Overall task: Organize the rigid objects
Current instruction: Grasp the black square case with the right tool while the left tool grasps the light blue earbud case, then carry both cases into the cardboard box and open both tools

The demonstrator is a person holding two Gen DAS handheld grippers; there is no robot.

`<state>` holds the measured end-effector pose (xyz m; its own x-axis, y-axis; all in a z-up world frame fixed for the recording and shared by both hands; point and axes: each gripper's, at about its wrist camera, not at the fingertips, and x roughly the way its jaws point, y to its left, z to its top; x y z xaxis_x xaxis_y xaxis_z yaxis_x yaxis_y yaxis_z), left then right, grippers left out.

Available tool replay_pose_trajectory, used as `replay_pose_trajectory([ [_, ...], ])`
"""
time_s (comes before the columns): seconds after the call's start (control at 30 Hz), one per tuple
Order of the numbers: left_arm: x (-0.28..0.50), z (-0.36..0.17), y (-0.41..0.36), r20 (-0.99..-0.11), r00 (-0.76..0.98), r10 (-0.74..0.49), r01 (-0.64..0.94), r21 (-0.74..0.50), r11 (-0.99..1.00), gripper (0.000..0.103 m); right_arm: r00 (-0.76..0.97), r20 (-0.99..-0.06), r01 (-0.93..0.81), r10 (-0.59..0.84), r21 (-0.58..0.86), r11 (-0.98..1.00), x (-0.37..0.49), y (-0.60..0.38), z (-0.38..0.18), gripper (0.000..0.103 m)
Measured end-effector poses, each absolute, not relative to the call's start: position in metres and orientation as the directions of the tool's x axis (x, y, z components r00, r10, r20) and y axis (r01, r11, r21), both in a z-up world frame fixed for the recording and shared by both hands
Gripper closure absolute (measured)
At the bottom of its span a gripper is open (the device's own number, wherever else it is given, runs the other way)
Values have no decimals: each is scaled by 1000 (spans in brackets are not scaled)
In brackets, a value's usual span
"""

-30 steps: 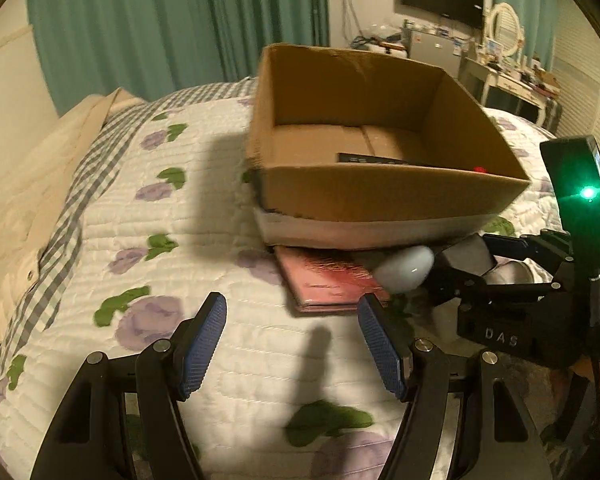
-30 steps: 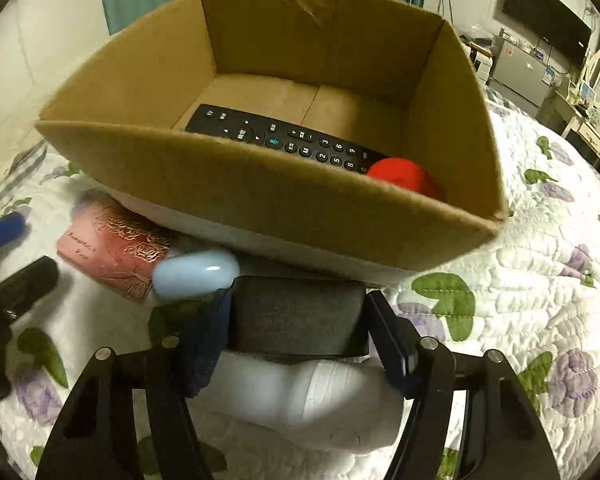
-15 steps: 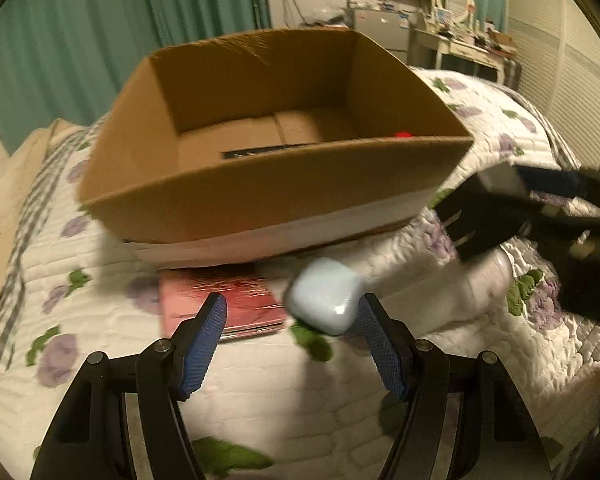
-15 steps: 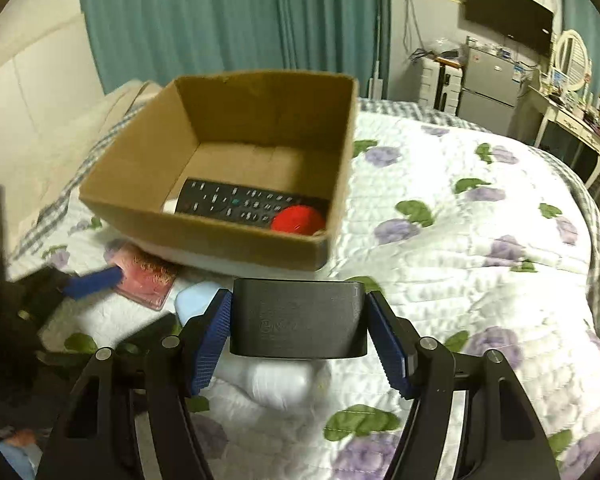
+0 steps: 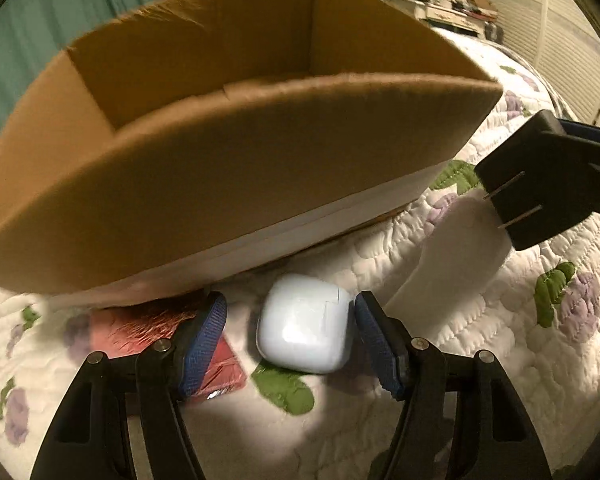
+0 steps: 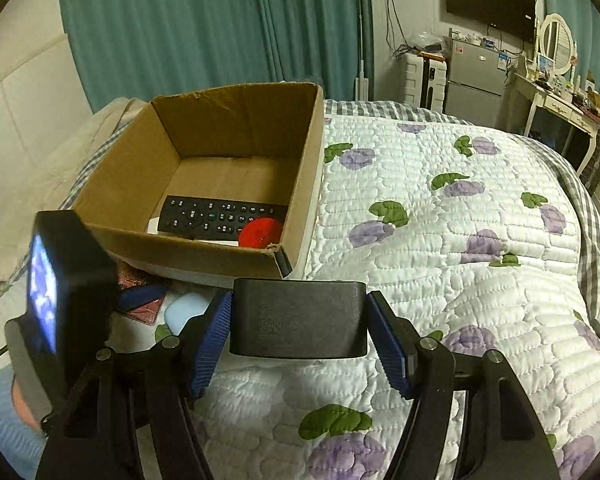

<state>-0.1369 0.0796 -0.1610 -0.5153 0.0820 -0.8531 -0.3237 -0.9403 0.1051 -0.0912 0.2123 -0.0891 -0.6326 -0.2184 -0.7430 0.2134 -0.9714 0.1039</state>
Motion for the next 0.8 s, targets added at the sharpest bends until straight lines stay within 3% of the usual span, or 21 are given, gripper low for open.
replay_pose_trajectory([
  [0.17, -129, -157, 76, -861, -492, 128, -360, 67, -931, 38, -636, -742, 207, -212, 101, -973, -91, 216, -88, 36],
  [0.27, -121, -152, 75, -862, -475, 177, -392, 27, -920, 53, -643, -737, 203, -209, 100, -974, -90, 218, -84, 36],
  [0.8, -121, -147, 78, -848, -510, 147, -343, 43, -938, 54, -654, -727, 210, -209, 91, -973, -85, 218, -78, 36],
])
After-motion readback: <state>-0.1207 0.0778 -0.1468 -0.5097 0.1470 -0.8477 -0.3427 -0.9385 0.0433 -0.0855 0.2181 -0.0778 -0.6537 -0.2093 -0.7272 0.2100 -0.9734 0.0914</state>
